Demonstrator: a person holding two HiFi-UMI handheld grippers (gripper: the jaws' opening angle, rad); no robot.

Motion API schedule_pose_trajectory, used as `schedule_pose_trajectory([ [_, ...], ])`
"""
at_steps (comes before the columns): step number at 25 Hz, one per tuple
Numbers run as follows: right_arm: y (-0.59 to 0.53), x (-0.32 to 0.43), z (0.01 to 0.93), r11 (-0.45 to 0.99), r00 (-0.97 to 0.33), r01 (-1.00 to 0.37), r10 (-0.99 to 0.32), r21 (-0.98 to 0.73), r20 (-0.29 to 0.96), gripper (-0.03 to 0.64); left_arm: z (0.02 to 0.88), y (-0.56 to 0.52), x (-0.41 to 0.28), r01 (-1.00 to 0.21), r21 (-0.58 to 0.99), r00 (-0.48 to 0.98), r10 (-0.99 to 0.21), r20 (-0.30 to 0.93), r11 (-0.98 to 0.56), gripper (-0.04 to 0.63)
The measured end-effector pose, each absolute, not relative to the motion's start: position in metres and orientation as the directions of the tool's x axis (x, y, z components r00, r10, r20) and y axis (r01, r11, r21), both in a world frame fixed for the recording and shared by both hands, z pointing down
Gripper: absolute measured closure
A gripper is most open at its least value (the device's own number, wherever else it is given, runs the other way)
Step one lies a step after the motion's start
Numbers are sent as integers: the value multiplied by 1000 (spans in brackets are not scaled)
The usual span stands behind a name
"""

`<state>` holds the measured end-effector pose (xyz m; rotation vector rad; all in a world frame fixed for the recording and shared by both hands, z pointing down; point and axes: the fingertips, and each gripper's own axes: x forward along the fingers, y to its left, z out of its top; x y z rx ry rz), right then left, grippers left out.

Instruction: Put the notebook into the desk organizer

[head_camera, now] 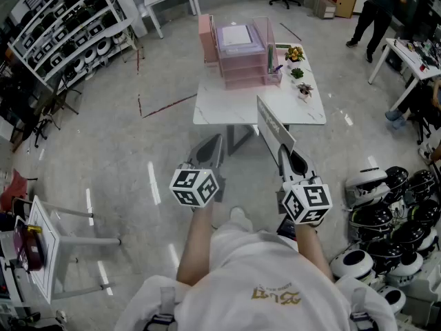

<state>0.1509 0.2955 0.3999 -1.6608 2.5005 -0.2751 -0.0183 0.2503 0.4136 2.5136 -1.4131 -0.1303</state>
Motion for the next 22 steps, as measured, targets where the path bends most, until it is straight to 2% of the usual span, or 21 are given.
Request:
schedule_pose_trajectory([
  [22,284,153,394,362,-365,-892,-930,-270,-41,597,413,244,-33,-834,275,507,-861,39,-479,577],
])
